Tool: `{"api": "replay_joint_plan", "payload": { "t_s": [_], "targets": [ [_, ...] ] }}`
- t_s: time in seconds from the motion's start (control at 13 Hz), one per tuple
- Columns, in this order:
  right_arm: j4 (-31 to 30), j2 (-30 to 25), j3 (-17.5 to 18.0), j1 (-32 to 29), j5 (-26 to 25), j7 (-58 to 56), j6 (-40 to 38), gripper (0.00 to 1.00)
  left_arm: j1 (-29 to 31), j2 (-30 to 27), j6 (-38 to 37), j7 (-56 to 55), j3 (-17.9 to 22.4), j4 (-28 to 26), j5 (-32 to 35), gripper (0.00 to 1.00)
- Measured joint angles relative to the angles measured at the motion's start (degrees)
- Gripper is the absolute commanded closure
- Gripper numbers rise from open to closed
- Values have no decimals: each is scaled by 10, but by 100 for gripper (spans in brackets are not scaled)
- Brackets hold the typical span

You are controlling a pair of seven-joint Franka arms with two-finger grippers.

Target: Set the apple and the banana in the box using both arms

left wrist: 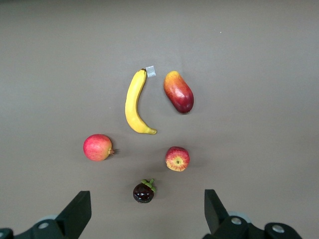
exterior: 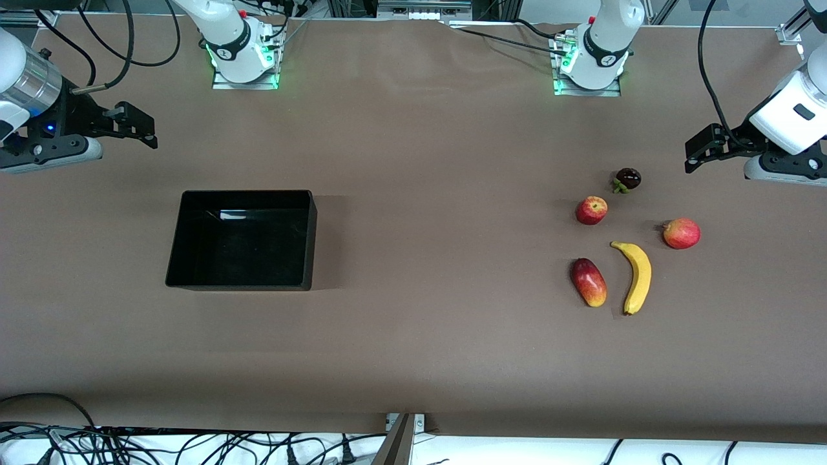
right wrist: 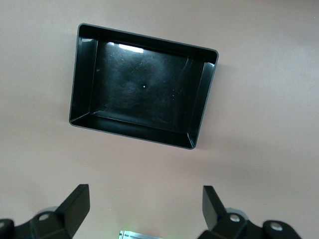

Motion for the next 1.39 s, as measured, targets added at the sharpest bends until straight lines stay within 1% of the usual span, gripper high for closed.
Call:
{"api": "replay_joint_plan", "payload": {
  "t_s": [0.23,0.39,0.54,0.69,0.85,1.0,1.16,1.39],
  "targets": [
    [-3,6,1,0,-28,0,1,0,0,0,0,0,0,0,0,0],
    [-24,14,1,0,-37,0,24,0,0,0,0,0,0,0,0,0],
    [-76,22,-2,-2,-41,4,84,0,0,0,0,0,0,0,0,0],
    [-131,35,-21,-3,-43,7,148,0,0,0,0,0,0,0,0,0],
    [-168,63,-47,-5,-43,7,207,0,0,0,0,0,0,0,0,0],
    [-189,107,-69,-7,-42,7,258,0,0,0,0,0,0,0,0,0],
    [-199,146,-75,-10,-42,7,295,0,0,0,0,0,0,1,0,0],
    [-216,182,-76,-10,-41,9,348,0,0,0,0,0,-1,2,0,0]
  ]
}}
